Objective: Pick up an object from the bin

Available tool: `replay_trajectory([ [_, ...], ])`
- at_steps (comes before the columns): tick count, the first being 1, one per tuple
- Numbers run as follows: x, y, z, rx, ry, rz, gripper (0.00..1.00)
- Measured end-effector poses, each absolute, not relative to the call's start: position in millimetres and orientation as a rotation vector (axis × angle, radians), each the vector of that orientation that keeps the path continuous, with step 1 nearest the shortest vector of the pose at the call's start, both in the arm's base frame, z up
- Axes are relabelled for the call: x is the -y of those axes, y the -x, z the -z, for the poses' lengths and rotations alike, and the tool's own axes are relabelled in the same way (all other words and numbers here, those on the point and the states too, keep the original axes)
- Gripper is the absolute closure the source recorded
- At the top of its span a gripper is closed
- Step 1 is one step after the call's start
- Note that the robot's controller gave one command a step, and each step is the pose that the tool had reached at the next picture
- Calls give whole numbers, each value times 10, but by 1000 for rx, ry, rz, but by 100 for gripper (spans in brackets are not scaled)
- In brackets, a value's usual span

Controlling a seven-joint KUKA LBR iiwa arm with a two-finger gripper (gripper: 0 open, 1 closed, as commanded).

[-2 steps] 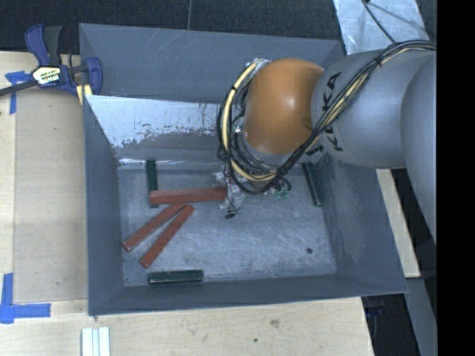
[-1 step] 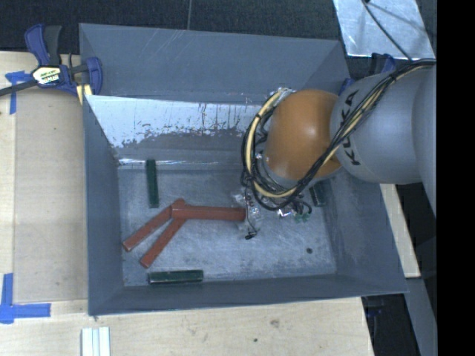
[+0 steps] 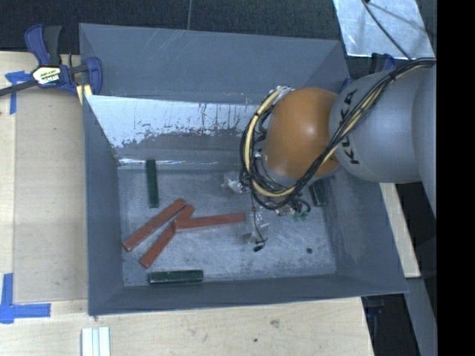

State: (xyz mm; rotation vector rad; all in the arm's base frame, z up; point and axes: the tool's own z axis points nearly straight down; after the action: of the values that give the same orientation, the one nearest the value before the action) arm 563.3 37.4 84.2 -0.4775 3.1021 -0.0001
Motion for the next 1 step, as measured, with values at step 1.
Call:
replay_trajectory([
  [1,-645,-5488,-698,-3078,630,-1,0],
])
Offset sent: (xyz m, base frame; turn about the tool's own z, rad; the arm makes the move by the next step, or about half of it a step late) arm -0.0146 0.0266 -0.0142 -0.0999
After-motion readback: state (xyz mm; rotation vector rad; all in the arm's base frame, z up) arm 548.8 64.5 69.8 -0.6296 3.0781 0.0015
